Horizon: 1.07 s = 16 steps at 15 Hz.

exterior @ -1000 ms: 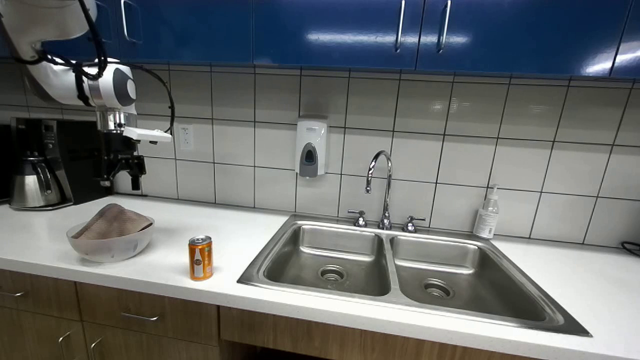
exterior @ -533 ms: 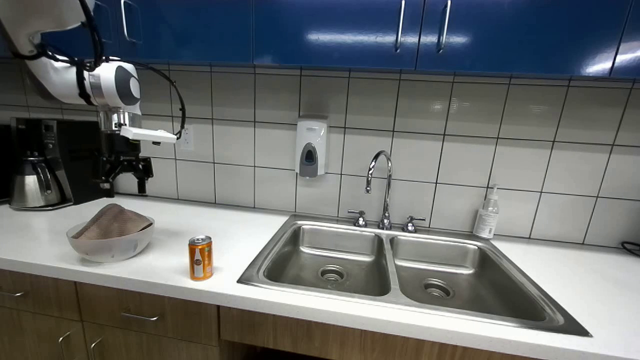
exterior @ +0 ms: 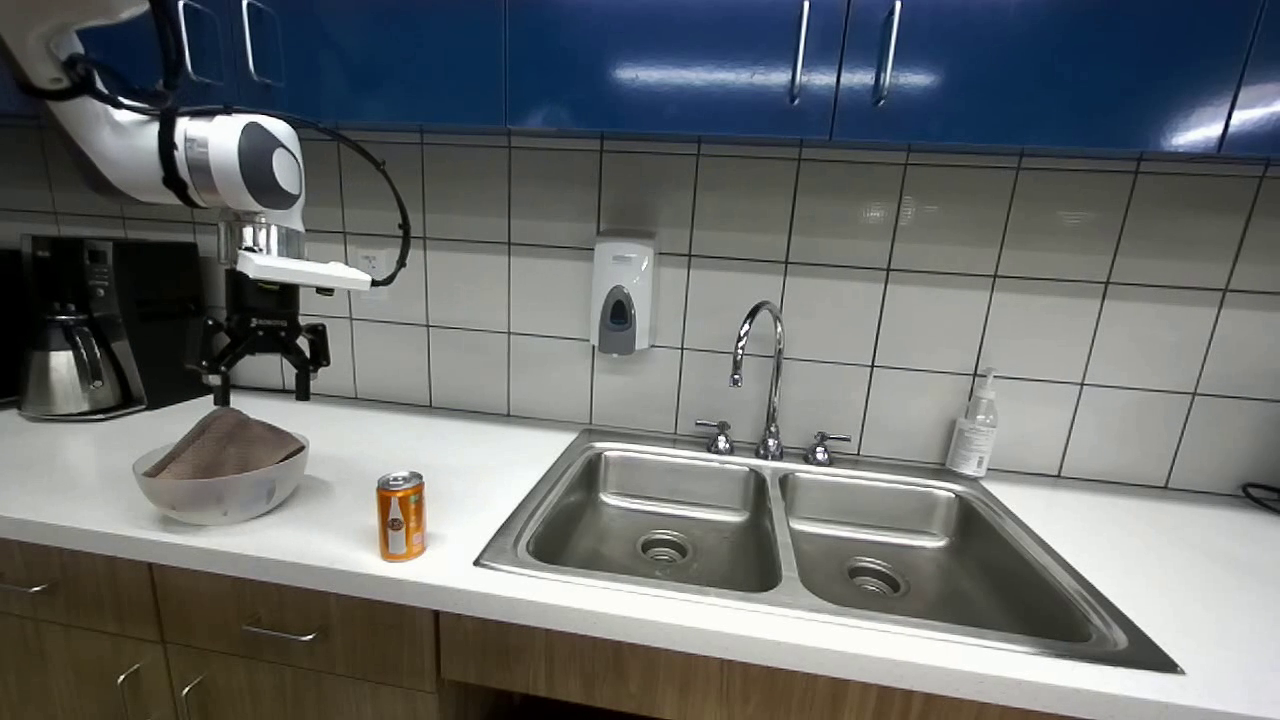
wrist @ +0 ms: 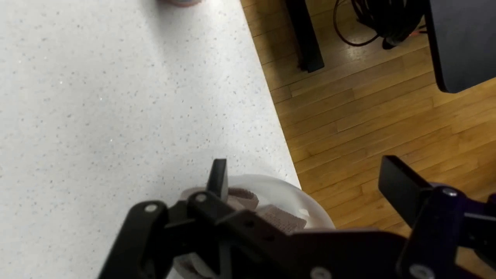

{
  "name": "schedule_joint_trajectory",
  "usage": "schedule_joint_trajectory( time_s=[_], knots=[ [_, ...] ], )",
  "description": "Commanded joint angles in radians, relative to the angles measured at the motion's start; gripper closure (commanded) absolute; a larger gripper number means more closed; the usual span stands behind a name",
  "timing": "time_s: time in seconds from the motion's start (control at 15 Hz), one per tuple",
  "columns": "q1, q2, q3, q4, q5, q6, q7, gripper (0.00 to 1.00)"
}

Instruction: Put the brown towel in the bowl

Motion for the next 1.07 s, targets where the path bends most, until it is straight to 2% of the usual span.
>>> schedule_joint_trajectory(
  time_s=[0.0,0.47,0.6,0.67,1.0],
  knots=[
    [-0.022,-0.116,-0.01,-0.148,0.042,0.053,0.028,0.0],
    [-0.013,-0.238,-0.038,-0.289,0.063,0.112,0.025,0.0],
    [-0.008,-0.253,-0.043,-0.301,0.062,0.104,0.03,0.0],
    [-0.006,-0.198,-0.043,-0.253,0.047,0.084,0.014,0.0],
    [-0.004,-0.22,-0.045,-0.274,0.047,0.085,0.015,0.0]
  ],
)
